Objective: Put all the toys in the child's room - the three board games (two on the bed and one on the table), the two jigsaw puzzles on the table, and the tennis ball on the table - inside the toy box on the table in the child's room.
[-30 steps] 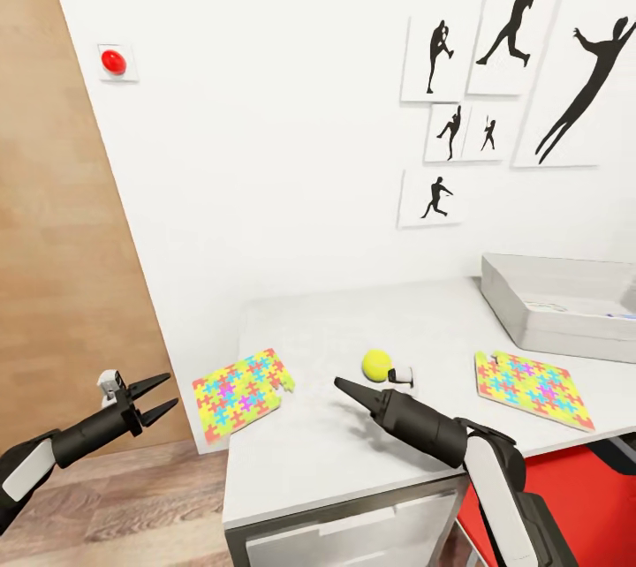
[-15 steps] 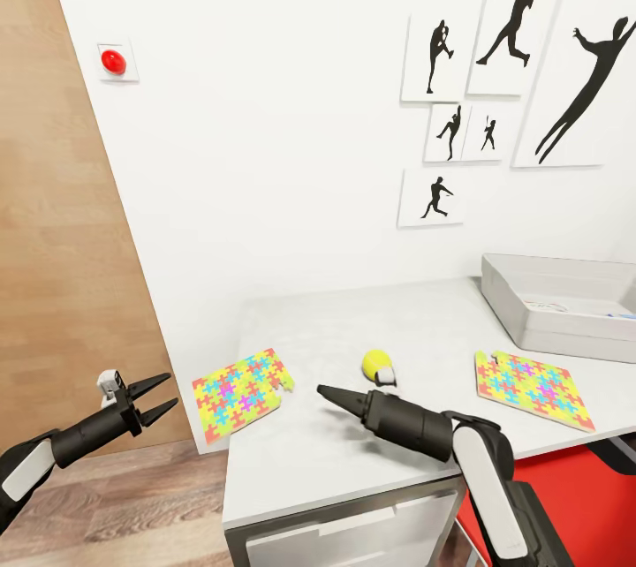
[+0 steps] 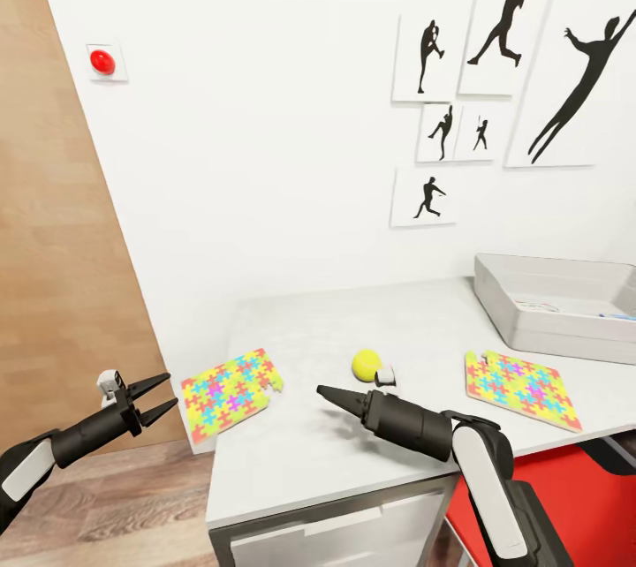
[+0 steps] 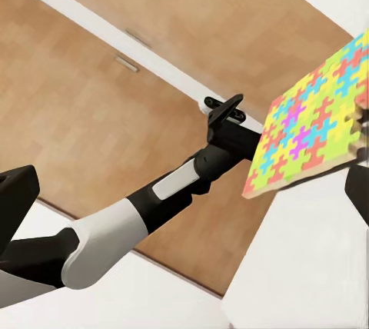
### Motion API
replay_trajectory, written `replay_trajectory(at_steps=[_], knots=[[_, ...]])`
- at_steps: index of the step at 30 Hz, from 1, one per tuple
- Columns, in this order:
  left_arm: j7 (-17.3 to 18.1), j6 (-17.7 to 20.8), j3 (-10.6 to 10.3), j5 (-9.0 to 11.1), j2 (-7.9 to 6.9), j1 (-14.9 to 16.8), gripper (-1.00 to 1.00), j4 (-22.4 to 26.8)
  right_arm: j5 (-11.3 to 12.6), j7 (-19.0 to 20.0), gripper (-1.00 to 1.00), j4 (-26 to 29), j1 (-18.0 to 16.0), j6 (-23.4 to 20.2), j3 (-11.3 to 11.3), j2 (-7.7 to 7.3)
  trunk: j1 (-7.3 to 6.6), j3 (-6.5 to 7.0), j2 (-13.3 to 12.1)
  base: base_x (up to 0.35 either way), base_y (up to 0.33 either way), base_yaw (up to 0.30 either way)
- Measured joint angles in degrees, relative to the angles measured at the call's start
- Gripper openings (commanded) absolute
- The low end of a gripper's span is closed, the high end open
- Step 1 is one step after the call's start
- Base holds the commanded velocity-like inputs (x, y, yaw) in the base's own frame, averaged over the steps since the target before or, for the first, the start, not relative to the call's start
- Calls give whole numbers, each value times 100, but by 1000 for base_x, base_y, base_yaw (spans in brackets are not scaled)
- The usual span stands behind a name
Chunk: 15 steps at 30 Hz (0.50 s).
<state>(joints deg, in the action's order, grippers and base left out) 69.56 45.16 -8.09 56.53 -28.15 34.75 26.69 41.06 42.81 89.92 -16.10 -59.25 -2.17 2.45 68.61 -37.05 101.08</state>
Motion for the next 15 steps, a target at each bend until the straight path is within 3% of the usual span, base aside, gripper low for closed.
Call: replay_trajectory(at_steps=[5, 15], knots=[[0, 0, 0, 0, 0, 0, 100, -1, 3, 0, 100, -1, 2, 0, 0, -2, 0, 0, 0, 0, -24, 0], [0, 0, -8, 0, 2, 0, 100, -1, 5, 0, 100, 4, 6, 0, 0, -2, 0, 0, 0, 0, -124, 0]])
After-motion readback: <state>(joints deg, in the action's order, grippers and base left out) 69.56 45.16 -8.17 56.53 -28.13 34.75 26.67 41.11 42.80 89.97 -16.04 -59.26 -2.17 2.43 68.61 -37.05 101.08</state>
